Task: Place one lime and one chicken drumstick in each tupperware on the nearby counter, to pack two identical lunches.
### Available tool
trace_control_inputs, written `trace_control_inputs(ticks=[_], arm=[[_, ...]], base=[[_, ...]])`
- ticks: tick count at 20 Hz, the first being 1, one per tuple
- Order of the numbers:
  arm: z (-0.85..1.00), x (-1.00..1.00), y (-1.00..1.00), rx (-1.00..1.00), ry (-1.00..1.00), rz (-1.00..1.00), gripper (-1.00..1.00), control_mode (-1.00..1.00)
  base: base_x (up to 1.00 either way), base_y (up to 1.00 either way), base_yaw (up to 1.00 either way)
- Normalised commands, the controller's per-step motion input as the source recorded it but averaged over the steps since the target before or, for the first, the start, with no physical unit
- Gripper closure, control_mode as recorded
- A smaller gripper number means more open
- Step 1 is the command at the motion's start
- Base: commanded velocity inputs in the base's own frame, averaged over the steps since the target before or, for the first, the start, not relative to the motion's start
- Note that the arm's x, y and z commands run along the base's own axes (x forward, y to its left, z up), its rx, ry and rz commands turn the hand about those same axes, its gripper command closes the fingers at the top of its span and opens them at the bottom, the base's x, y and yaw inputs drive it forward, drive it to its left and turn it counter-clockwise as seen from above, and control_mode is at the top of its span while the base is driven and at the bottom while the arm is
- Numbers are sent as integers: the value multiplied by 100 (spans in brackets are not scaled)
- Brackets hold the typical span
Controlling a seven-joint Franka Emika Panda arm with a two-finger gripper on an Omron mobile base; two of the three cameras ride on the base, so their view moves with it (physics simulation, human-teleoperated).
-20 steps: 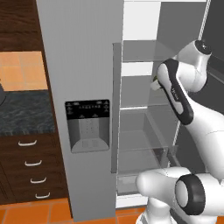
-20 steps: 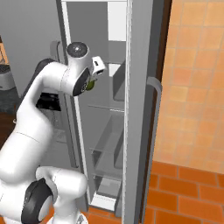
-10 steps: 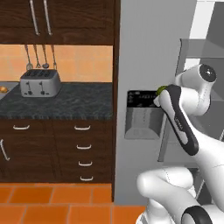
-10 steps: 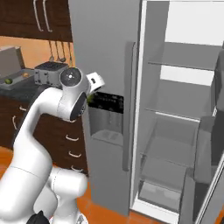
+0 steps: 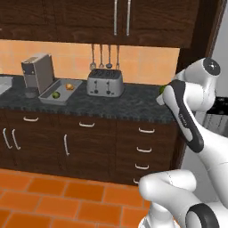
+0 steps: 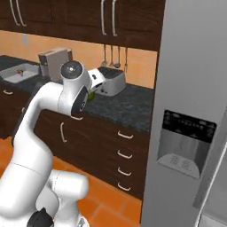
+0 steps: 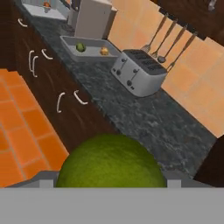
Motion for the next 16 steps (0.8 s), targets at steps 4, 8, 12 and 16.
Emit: trace_control_inputs(ticks=[4,8,12,16], arm=[[0,0,0,0,0,0,100,100],[0,0,0,0,0,0,100,100],[0,0,0,0,0,0,100,100],[0,0,0,0,0,0,100,100]], base=[[92,100,25],[100,100,9],[100,100,3],[100,100,1]])
